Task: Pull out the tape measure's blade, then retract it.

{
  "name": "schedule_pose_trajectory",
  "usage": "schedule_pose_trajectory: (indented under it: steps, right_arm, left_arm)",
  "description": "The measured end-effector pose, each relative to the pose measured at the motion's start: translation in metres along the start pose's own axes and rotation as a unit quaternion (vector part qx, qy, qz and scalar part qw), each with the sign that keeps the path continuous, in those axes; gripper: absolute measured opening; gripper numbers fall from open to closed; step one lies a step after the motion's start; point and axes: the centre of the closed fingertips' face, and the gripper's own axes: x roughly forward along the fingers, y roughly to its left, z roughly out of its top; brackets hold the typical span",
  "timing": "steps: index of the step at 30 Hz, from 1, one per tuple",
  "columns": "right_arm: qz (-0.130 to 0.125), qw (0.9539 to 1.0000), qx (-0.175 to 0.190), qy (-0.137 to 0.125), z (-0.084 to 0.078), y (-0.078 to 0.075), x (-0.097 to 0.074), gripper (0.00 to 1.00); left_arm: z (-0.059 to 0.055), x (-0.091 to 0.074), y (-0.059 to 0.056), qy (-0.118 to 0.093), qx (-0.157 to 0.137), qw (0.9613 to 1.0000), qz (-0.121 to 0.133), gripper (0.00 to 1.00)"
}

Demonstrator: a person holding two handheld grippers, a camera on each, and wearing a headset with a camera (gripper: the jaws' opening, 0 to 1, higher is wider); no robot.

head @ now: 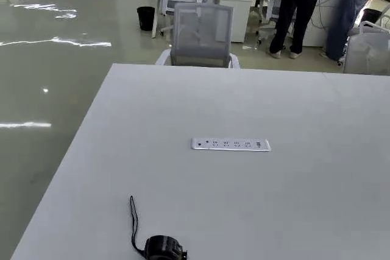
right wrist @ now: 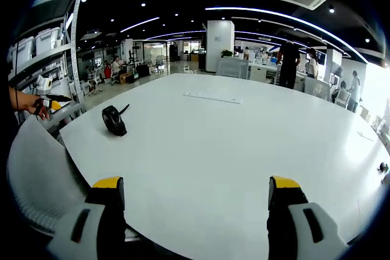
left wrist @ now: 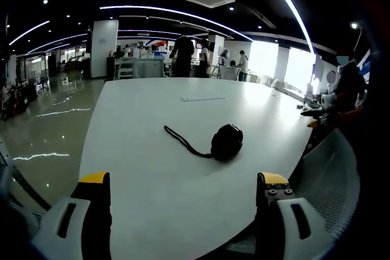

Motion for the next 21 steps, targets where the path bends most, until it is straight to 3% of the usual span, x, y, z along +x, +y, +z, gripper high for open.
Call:
schedule_pose_trajectory:
  steps: [5, 8, 14, 21]
  right_arm:
    - [-0.008, 0.9997, 0.019, 0.01, -0.013, 0.0, 0.0, 1.0]
    - [-0.007, 0.9996, 0.029, 0.005, -0.015, 0.003, -0.001, 1.0]
    - [-0.007, 0.9994, 0.034, 0.009, -0.023, 0.007, -0.001, 1.0]
    - [-0.009, 0.9992, 0.038, 0.008, -0.025, 0.008, -0.004, 1.0]
  left_arm:
    - [0.005, 0.004, -0.005, -0.009, 0.002, 0.9999, -0.006, 0.99]
    - [0.002, 0.007, -0.019, -0.004, 0.008, 0.9994, -0.034, 0.99]
    - [0.0, 0.008, -0.029, 0.005, 0.01, 0.9993, -0.036, 0.99]
    - [0.008, 0.008, -0.036, 0.0, 0.011, 0.9993, -0.034, 0.99]
